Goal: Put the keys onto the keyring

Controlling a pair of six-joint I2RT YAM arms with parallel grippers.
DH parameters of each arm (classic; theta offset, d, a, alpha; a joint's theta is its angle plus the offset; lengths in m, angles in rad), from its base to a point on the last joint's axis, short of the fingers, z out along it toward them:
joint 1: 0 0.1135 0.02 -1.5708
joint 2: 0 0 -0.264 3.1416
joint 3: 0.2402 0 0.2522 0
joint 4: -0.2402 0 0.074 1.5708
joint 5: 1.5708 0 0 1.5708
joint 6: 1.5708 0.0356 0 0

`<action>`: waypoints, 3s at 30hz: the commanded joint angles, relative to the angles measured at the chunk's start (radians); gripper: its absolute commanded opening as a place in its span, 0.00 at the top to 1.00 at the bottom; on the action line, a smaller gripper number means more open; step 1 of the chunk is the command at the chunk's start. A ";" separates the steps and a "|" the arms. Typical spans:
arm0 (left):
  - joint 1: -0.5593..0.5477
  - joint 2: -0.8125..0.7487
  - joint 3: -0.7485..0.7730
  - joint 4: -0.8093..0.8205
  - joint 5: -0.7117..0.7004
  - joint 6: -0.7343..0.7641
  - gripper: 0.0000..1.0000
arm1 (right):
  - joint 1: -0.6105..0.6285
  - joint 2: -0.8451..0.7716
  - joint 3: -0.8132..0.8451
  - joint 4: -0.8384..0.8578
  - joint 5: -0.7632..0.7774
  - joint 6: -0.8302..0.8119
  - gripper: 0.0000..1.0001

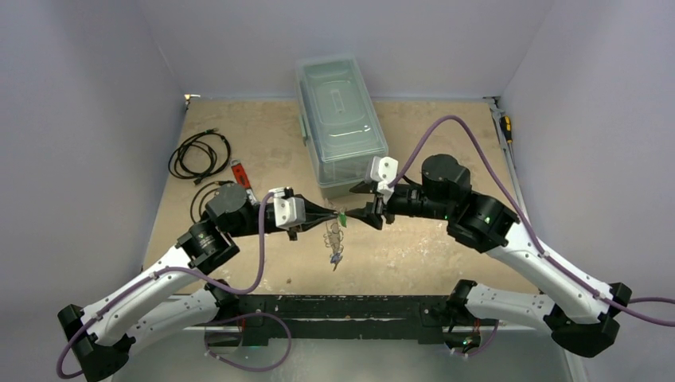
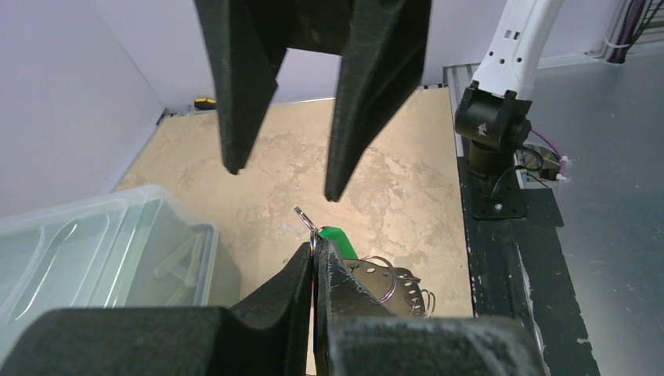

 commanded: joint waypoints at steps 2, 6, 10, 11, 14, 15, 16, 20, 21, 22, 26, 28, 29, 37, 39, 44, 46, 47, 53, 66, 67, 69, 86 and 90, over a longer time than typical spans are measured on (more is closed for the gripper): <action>0.004 -0.026 0.006 0.013 0.054 0.009 1.00 | -0.014 0.052 0.137 -0.102 -0.054 -0.028 0.48; 0.004 -0.028 0.008 0.013 0.068 0.009 1.00 | -0.021 0.101 0.181 -0.171 -0.122 -0.051 0.57; 0.005 -0.030 0.011 0.001 0.063 0.013 1.00 | -0.038 0.141 0.233 -0.249 -0.175 -0.075 0.62; 0.003 -0.033 0.010 0.001 0.063 0.014 1.00 | -0.045 0.149 0.248 -0.269 -0.192 -0.080 0.62; 0.003 -0.039 0.005 -0.001 0.064 0.014 1.00 | -0.067 0.172 0.278 -0.311 -0.233 -0.095 0.62; 0.003 -0.040 0.006 -0.001 0.065 0.014 1.00 | -0.072 0.180 0.287 -0.323 -0.242 -0.101 0.62; 0.003 -0.040 0.006 -0.001 0.068 0.015 1.00 | -0.078 0.188 0.295 -0.331 -0.250 -0.105 0.61; 0.003 -0.039 0.005 -0.001 0.072 0.016 1.00 | -0.088 0.219 0.315 -0.355 -0.288 -0.120 0.61; 0.002 -0.038 0.006 -0.001 0.073 0.016 1.00 | -0.089 0.225 0.318 -0.358 -0.298 -0.123 0.62; 0.004 -0.037 0.006 -0.001 0.074 0.016 1.00 | -0.089 0.234 0.320 -0.359 -0.307 -0.124 0.62; 0.003 -0.034 0.005 0.000 0.076 0.015 1.00 | -0.091 0.258 0.335 -0.371 -0.339 -0.133 0.66; 0.003 -0.036 0.005 0.001 0.075 0.016 1.00 | -0.091 0.269 0.343 -0.378 -0.350 -0.136 0.69; 0.003 -0.036 0.004 0.001 0.074 0.015 1.00 | -0.091 0.273 0.346 -0.381 -0.354 -0.137 0.70; 0.003 -0.039 0.004 0.001 0.066 0.014 1.00 | -0.092 0.279 0.341 -0.381 -0.368 -0.139 0.93; 0.004 -0.040 0.006 0.003 0.047 0.008 1.00 | -0.092 0.274 0.329 -0.379 -0.366 -0.138 0.97; 0.004 -0.041 0.006 0.010 -0.006 -0.001 1.00 | -0.092 0.241 0.282 -0.346 -0.362 -0.123 1.00; 0.004 -0.042 0.004 0.015 -0.010 -0.004 1.00 | -0.094 0.227 0.261 -0.327 -0.355 -0.113 1.00; 0.004 -0.042 0.005 0.018 -0.012 -0.007 1.00 | -0.094 0.220 0.250 -0.318 -0.355 -0.107 1.00; 0.004 -0.047 0.002 0.034 -0.043 -0.015 1.00 | -0.095 0.187 0.189 -0.265 -0.359 -0.076 1.00; 0.005 -0.044 -0.012 0.076 -0.065 -0.039 1.00 | -0.099 0.163 0.103 -0.191 -0.354 -0.046 1.00; 0.005 -0.042 -0.012 0.076 -0.065 -0.039 1.00 | -0.099 0.160 0.103 -0.191 -0.350 -0.044 1.00; 0.005 -0.044 -0.012 0.080 -0.066 -0.042 1.00 | -0.100 0.153 0.103 -0.191 -0.337 -0.042 1.00; 0.007 -0.075 -0.011 0.084 -0.042 -0.035 1.00 | -0.103 0.076 0.107 -0.076 -0.244 -0.008 0.23; 0.007 -0.077 -0.007 0.080 -0.004 -0.031 1.00 | -0.103 0.044 0.083 0.012 -0.308 0.004 0.26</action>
